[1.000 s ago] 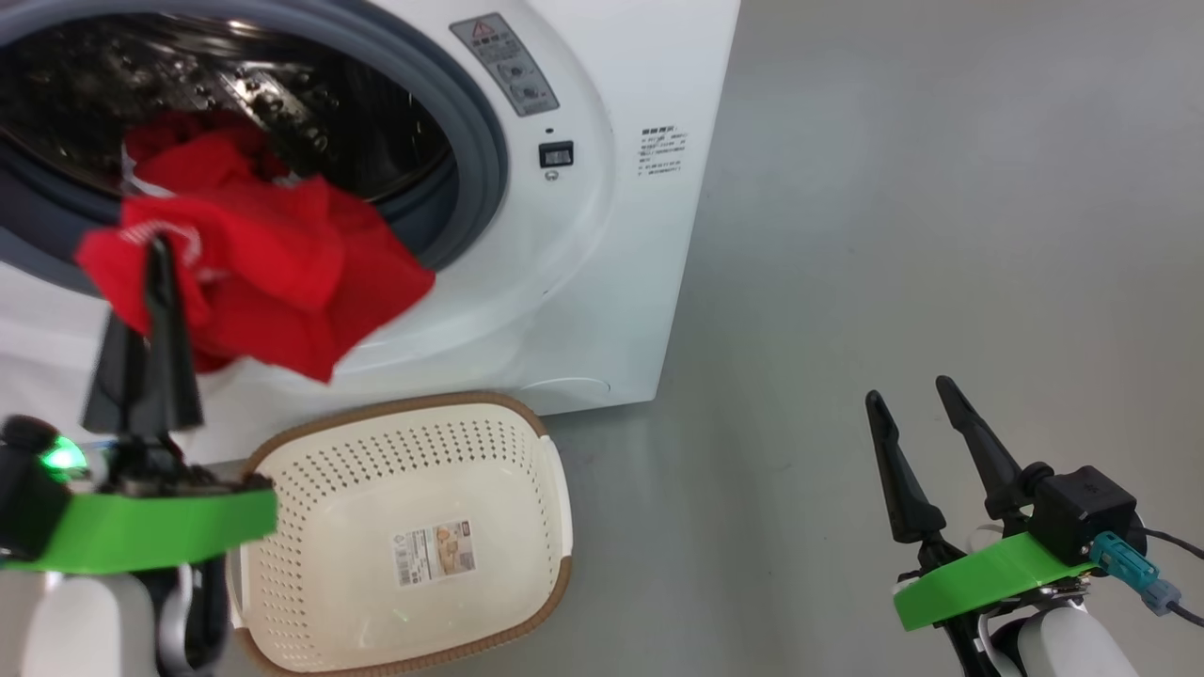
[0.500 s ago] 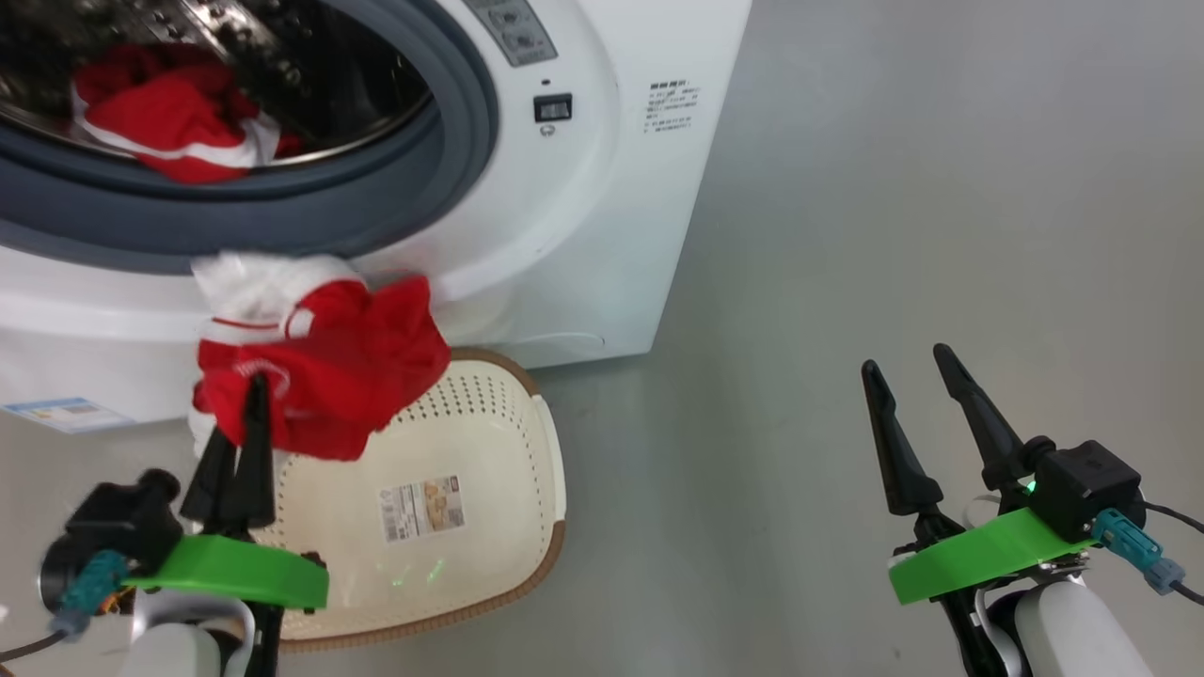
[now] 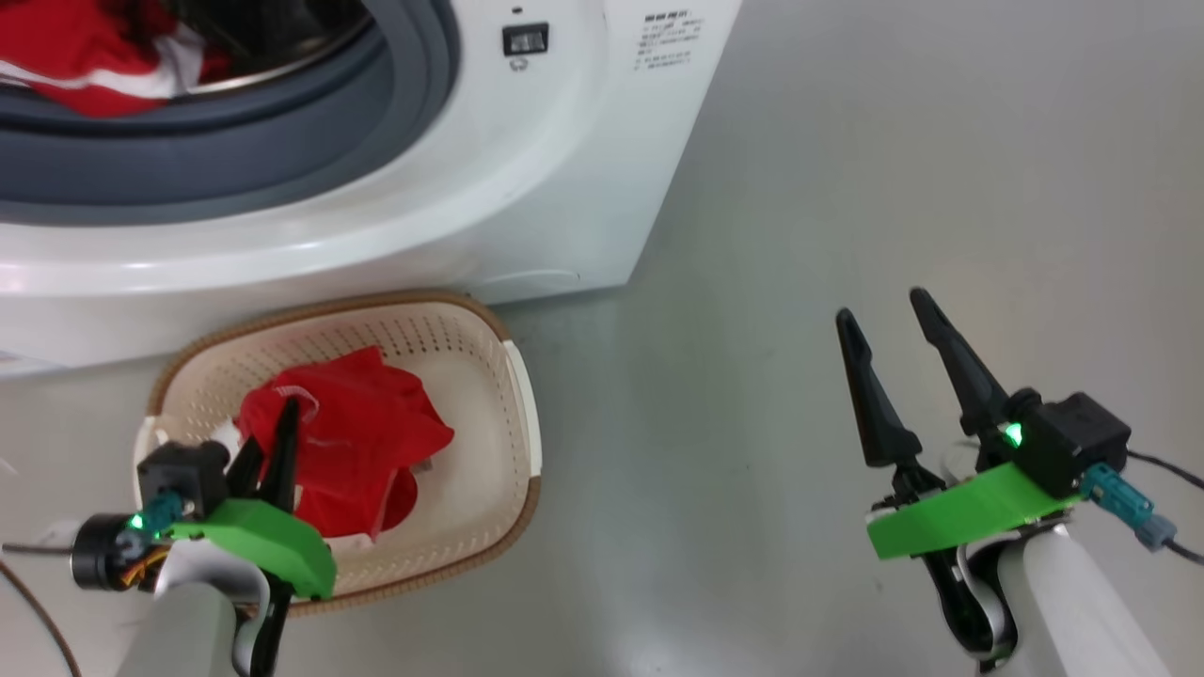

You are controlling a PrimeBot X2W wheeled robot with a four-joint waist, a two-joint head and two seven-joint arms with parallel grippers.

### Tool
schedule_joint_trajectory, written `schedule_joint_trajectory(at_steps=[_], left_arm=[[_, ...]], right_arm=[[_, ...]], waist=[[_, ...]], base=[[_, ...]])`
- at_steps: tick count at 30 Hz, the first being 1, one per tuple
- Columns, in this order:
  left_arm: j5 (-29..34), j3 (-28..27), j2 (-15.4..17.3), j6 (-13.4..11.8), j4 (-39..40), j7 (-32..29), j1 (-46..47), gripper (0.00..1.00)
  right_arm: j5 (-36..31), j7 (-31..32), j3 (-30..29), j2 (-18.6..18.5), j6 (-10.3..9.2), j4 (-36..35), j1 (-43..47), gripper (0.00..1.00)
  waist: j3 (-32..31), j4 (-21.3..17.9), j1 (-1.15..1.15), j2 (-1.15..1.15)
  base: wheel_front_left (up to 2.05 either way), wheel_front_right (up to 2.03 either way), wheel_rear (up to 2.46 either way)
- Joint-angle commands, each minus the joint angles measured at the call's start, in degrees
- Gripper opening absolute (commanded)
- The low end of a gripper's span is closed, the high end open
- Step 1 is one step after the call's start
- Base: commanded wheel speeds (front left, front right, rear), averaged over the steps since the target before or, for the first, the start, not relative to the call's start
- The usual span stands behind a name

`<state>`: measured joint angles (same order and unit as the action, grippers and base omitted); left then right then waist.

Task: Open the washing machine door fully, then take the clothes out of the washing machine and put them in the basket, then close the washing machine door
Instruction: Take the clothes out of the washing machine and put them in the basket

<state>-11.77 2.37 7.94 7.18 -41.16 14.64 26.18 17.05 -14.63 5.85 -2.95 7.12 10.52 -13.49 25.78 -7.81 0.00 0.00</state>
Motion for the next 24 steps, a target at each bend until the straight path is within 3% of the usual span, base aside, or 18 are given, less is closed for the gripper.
schedule_joint_trajectory(at_steps=[1, 24], left_arm=[[-0.61, -0.96, 1.9, 0.31, -0.32, 0.36, 1.32, 0.0], [-7.35, 7.88, 7.35, 0.31, -21.79, 0.36, 16.85, 0.0]], right_arm=[[0.46, -0.37, 1.43, 0.07, 0.36, -1.74, -1.29, 1.0], [3.56, -0.37, 3.95, 0.07, 0.36, -4.97, -6.84, 1.0]], waist=[[2.56, -0.89, 0.0, 0.0], [16.21, -5.14, 0.0, 0.0]], base=[[0.0, 0.0, 0.0], [0.0, 0.0, 0.0]])
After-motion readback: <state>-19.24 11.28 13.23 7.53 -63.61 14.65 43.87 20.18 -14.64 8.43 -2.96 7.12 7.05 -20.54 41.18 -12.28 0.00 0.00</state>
